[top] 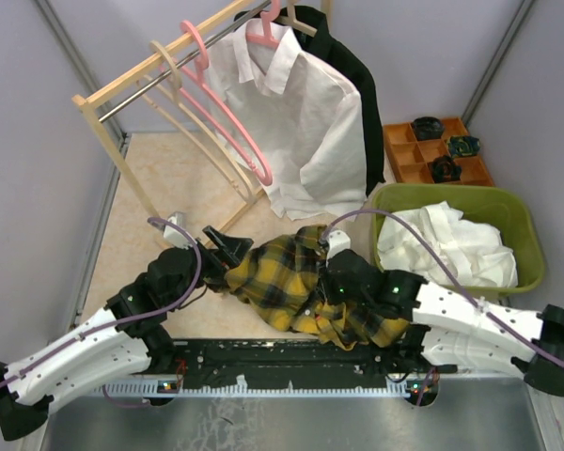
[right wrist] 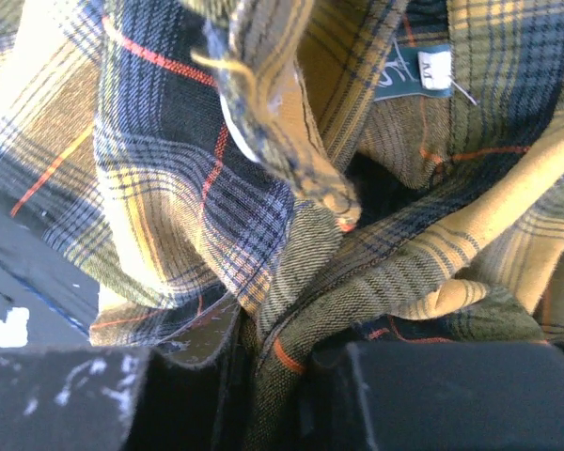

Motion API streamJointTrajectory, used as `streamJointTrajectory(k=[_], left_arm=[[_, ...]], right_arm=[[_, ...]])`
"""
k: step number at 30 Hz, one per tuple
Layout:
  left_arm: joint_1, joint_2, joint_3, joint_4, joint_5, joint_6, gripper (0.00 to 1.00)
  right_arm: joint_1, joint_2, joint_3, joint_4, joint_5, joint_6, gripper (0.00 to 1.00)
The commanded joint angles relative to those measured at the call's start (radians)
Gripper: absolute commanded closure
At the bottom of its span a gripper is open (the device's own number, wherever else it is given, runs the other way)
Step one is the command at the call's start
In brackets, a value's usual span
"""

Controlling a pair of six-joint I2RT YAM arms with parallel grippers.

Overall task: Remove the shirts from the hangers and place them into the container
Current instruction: Pick up the shirt from the center of the board.

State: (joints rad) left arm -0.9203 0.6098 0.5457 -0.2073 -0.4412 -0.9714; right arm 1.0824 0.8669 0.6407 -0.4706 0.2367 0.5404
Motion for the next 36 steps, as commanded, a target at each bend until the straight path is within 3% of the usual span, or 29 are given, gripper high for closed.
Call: streamJointTrajectory(k=[1, 2, 4, 7, 9, 15, 23, 26, 30, 31, 33, 36], left_arm=[[-0.001, -0.006, 0.001, 0.024, 0.029, -0.022, 0.01], [0.000, -0.005, 0.003, 0.021, 0.030, -0.021, 0.01], [0.000, -0.004, 0.008, 0.016, 0.029, -0.023, 0.01], [0.000, -0.004, 0.013, 0.013, 0.026, -0.023, 0.01], [-0.001, -0.004, 0.016, 0.011, 0.024, -0.023, 0.01], [-0.001, -0.007, 0.017, -0.001, 0.021, -0.028, 0.01], [-0.001, -0.004, 0.016, 0.006, 0.010, -0.025, 0.01], [-0.001, 0.001, 0.017, 0.012, 0.014, -0.025, 0.01], [0.000, 0.005, 0.022, 0.011, 0.026, -0.009, 0.01], [-0.001, 0.005, 0.026, 0.008, 0.024, -0.004, 0.01], [0.000, 0.004, 0.028, -0.001, 0.012, 0.000, 0.01], [0.000, 0.001, 0.022, 0.000, -0.001, 0.005, 0.01]], right_arm=[[-0.001, 0.112, 0.010, -0.007, -0.018, 0.081, 0.79], [-0.002, 0.142, 0.014, 0.009, -0.014, 0.089, 0.74], [-0.004, 0.203, 0.032, 0.035, 0.014, 0.104, 0.51], [-0.009, 0.300, 0.082, 0.064, 0.042, 0.106, 0.36], [-0.010, 0.355, 0.128, 0.072, 0.038, 0.097, 0.20], [-0.010, 0.438, 0.190, 0.124, -0.041, 0.095, 0.01], [-0.009, 0.483, 0.149, 0.189, 0.084, 0.310, 0.01], [-0.010, 0.594, 0.171, 0.161, 0.173, 0.339, 0.01], [-0.010, 0.790, 0.227, 0.075, 0.263, 0.245, 0.02], [-0.010, 0.831, 0.229, 0.064, 0.271, 0.224, 0.09], [-0.010, 0.861, 0.227, 0.056, 0.266, 0.202, 0.31], [-0.002, 0.778, 0.202, 0.100, 0.229, 0.167, 0.65]])
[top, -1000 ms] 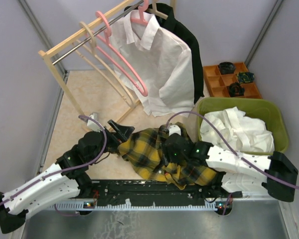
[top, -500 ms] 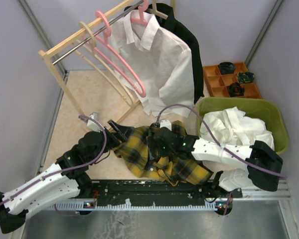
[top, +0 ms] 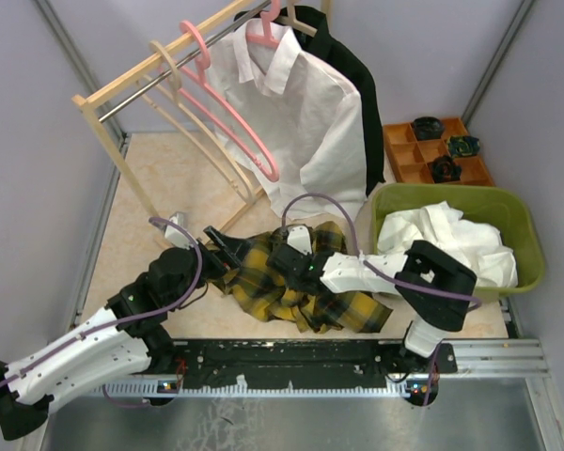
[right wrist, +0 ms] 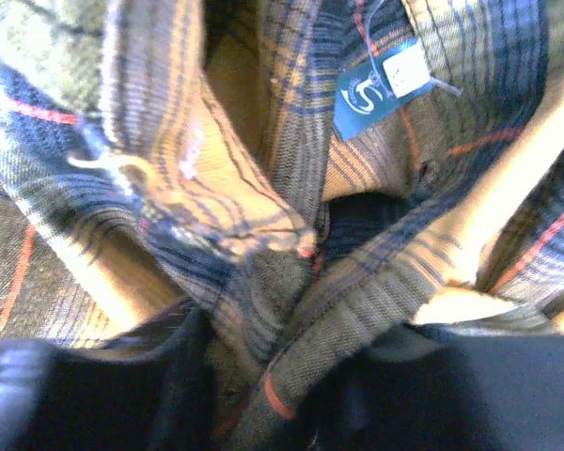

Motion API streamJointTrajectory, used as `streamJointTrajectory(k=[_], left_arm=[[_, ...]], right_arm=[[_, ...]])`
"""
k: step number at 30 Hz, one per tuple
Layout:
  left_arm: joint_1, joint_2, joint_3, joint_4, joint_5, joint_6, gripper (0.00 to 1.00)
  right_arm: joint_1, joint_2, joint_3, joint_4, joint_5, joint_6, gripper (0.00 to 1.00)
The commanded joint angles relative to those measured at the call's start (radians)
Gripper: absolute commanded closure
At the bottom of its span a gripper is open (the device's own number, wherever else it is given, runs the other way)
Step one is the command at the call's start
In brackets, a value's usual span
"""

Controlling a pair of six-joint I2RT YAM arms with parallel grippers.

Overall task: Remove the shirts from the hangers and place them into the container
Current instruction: Pick up the shirt from the center of the board, then place the shirt in the bin.

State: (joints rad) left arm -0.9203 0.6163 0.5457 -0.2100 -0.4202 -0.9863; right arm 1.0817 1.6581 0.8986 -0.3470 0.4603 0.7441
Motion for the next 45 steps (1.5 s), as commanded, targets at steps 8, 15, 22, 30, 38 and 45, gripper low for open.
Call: streamJointTrajectory(k=[8, 15, 22, 30, 38, 45], left_arm=[[-0.001, 0.000, 0.019, 0.021, -0.037, 0.039, 0.01], [-0.001, 0.011, 0.013, 0.039, -0.029, 0.042, 0.01], [0.000, 0.023, 0.006, 0.045, -0.018, 0.032, 0.01], [-0.001, 0.046, 0.016, 0.057, -0.004, 0.037, 0.01], [0.000, 0.034, 0.001, 0.058, -0.021, 0.029, 0.01], [0.000, 0.061, 0.009, 0.070, 0.003, 0.031, 0.01]], right_arm=[[0.002, -0.556, -0.081, -0.012, 0.074, -0.104, 1.00], [-0.002, -1.014, 0.013, -0.190, 0.337, -0.199, 1.00], [-0.002, -1.108, 0.203, -0.440, 0.517, -0.225, 1.00], [-0.002, -1.080, 0.294, -0.225, 0.828, -0.591, 1.00], [-0.002, -1.024, 0.224, 0.207, 1.119, -1.057, 1.00], [-0.012, -1.034, 0.082, 0.301, 1.182, -1.071, 1.00]])
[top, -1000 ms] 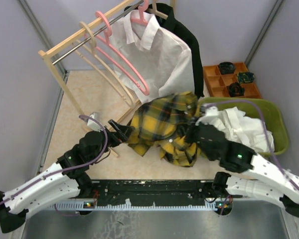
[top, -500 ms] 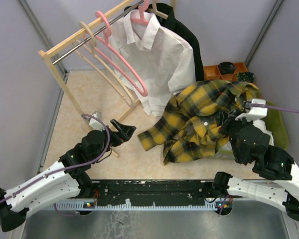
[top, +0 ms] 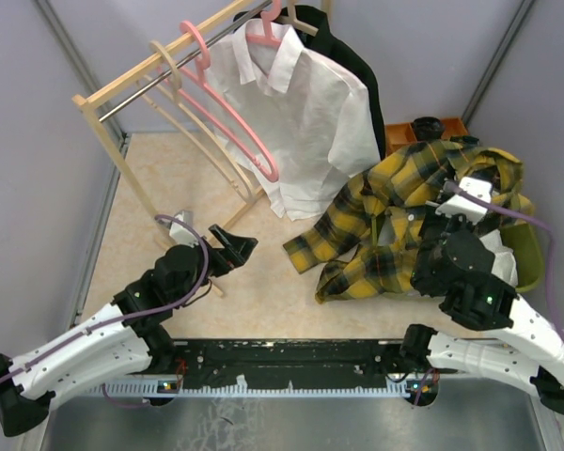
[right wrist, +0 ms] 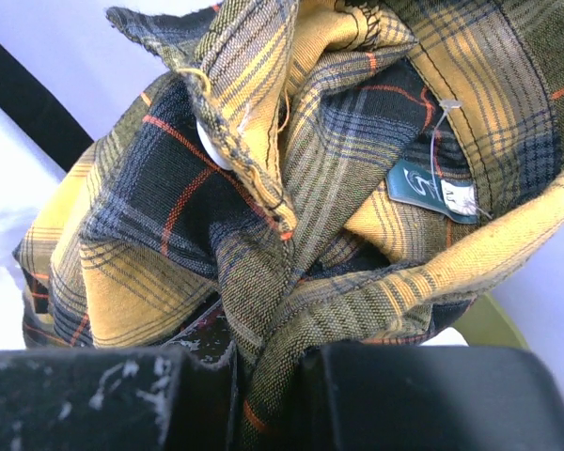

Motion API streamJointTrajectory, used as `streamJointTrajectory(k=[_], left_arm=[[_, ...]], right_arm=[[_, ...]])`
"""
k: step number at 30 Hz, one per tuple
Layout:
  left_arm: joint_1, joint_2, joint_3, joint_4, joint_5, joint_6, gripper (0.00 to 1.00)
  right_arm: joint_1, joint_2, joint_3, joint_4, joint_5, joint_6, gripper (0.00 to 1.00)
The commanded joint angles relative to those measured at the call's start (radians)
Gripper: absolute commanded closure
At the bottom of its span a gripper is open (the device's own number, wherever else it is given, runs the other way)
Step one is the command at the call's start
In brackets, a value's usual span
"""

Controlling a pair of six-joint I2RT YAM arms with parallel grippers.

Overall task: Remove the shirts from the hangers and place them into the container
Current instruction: Place the shirt in the bin.

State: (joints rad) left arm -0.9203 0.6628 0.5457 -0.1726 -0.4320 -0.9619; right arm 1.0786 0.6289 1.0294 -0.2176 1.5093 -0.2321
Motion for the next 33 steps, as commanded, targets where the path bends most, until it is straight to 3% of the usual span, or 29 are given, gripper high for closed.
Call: streamJointTrajectory(k=[1, 4, 6, 10, 12, 13, 15, 17, 19, 27, 33], left_arm=[[-0.001, 0.018, 0.010, 0.035, 0.018, 0.006, 0.01], [0.000, 0.022, 0.012, 0.044, 0.027, 0.005, 0.01], [-0.001, 0.024, 0.016, 0.041, 0.031, 0.010, 0.01], [-0.001, 0.024, 0.008, 0.047, 0.030, -0.007, 0.01], [-0.001, 0.027, 0.008, 0.053, 0.039, -0.013, 0.01], [-0.001, 0.027, 0.011, 0.049, 0.042, -0.015, 0.01], [-0.001, 0.027, 0.018, 0.033, 0.040, -0.014, 0.01], [-0.001, 0.020, 0.024, 0.013, 0.033, -0.013, 0.01], [-0.001, 0.007, 0.024, -0.003, 0.020, -0.012, 0.01], [-0.001, -0.020, 0.014, 0.001, -0.006, -0.002, 0.01], [0.000, -0.008, 0.032, -0.030, -0.006, 0.002, 0.01]], right_arm=[[-0.010, -0.008, -0.075, 0.255, 0.134, -0.158, 1.00], [-0.012, -0.005, -0.127, 0.528, 0.115, -0.403, 1.00], [-0.013, 0.014, -0.082, 0.475, 0.108, -0.371, 1.00], [-0.019, 0.096, 0.011, 0.015, 0.013, -0.026, 1.00], [-0.067, 0.157, 0.085, -0.355, -0.146, 0.317, 1.00], [-0.182, 0.197, 0.123, -0.490, -0.253, 0.451, 1.00], [-0.424, 0.260, 0.132, -0.595, -0.562, 0.561, 1.00], [-0.622, 0.248, 0.078, -0.596, -0.793, 0.625, 1.00], [-0.743, 0.189, -0.001, -0.548, -0.895, 0.677, 1.00], [-1.120, 0.158, -0.010, -0.550, -0.972, 0.680, 1.00], [-1.235, 0.154, 0.128, -0.560, -0.861, 0.640, 1.00]])
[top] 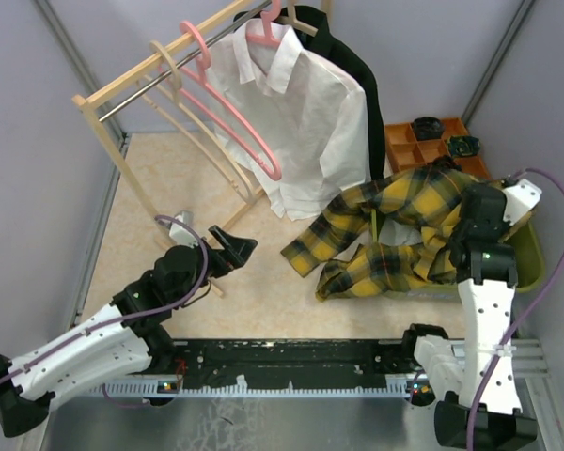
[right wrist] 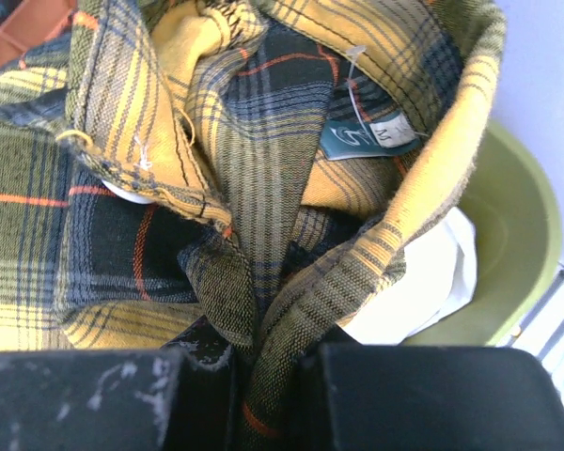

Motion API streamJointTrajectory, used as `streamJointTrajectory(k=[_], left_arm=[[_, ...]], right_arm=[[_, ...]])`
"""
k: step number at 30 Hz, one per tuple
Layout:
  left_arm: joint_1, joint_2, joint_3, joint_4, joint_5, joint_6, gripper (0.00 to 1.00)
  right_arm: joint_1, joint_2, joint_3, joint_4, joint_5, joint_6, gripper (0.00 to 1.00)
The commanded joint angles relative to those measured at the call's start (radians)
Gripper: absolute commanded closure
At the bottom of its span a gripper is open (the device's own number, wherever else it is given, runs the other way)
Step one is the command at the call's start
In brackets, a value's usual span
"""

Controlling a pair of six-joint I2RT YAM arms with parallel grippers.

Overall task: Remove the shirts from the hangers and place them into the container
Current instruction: Place the shirt in the bin.

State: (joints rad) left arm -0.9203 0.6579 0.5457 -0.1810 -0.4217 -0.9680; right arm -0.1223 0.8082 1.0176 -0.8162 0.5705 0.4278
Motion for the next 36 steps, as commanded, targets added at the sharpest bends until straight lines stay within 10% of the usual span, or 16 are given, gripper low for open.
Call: streamJointTrajectory(k=[1, 9, 16, 19, 30, 36], left_arm=[[-0.001, -0.007, 0.026, -0.019, -0.024, 0.009, 0.01], [0.000, 0.008, 0.005, 0.048, -0.002, 0.016, 0.01], [-0.001, 0.009, 0.033, -0.017, -0.012, 0.015, 0.01], [0.000, -0.022, 0.011, -0.007, -0.029, 0.013, 0.01], [-0.001, -0.023, -0.001, 0.010, -0.025, 0.012, 0.01], [0.000, 0.000, 0.005, 0.034, -0.005, 0.024, 0.01]], right_arm=[[-0.035, -0.029, 0.173, 0.021, 0.095, -0.011, 1.00], [-0.039, -0.043, -0.064, 0.082, 0.167, 0.022, 0.96], [-0.040, 0.137, -0.227, 0.234, -0.072, 0.068, 0.89], [-0.040, 0.159, -0.299, 0.306, -0.125, 0.063, 0.50], [-0.041, -0.042, -0.010, 0.133, -0.092, -0.068, 0.08], [-0.040, -0.087, 0.087, 0.137, -0.301, -0.066, 0.08]])
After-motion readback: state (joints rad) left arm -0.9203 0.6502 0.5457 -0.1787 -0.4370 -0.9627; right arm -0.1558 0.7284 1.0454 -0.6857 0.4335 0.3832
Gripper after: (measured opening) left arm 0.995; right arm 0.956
